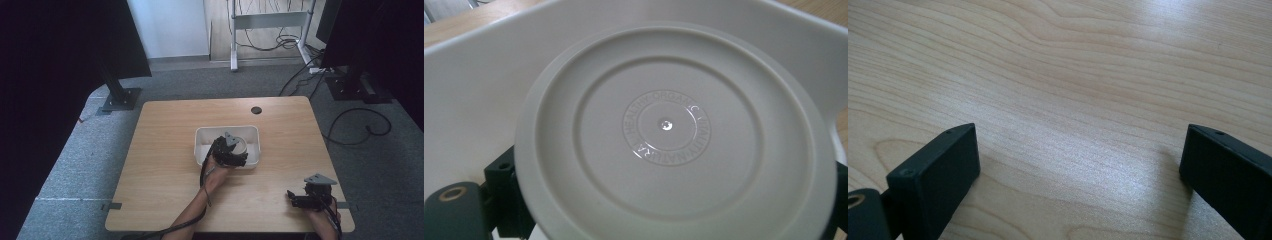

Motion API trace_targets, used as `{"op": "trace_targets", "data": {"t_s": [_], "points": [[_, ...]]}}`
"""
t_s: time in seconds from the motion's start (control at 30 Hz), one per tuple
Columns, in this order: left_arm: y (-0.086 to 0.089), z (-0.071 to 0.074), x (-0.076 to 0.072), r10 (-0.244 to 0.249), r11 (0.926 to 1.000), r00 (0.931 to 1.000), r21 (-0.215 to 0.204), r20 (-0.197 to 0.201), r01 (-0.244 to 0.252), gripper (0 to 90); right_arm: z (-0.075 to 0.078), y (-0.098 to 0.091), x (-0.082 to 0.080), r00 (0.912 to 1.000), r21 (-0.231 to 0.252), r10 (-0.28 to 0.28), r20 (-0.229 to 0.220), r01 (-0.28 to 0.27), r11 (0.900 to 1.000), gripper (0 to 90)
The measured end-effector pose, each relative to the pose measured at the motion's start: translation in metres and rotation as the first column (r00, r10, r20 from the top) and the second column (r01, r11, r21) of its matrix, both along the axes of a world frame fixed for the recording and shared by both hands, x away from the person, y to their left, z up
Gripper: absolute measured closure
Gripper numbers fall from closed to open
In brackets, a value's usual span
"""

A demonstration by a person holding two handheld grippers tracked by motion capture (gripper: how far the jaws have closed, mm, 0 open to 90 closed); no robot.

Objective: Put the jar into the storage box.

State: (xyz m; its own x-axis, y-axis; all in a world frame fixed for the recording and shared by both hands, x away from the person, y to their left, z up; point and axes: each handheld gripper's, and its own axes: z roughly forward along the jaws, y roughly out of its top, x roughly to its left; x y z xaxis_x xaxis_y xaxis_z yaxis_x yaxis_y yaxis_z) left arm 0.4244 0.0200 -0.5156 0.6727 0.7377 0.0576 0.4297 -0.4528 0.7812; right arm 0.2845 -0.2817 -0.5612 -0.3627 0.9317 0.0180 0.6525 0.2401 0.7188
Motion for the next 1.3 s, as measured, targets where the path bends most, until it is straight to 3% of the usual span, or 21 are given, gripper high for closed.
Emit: {"op": "trace_targets", "data": {"t_s": [0.33,0.47,0.87,1.3], "points": [[-0.003,-0.004,0.002,0.012,0.9999,0.9999,0.008,-0.009,-0.012,9.8,0.000,0.000,0.000,1.0000,0.000,0.002,0.000,-0.002,1.0000,2.4],[0.000,-0.005,0.004,0.026,0.9995,0.9991,-0.018,-0.033,-0.027,9.7,0.000,0.000,0.000,1.0000,0.001,0.004,0.000,-0.004,1.0000,2.3],[0.000,-0.004,0.005,0.021,0.9994,0.9986,-0.025,-0.049,-0.022,7.3,0.000,0.000,0.000,1.0000,0.000,0.004,0.000,-0.004,1.0000,2.3],[0.006,0.006,-0.002,0.021,0.9985,0.9994,-0.051,-0.027,-0.022,4.4,0.000,0.000,0.000,1.0000,0.000,0.004,0.000,-0.004,1.0000,2.3]]}}
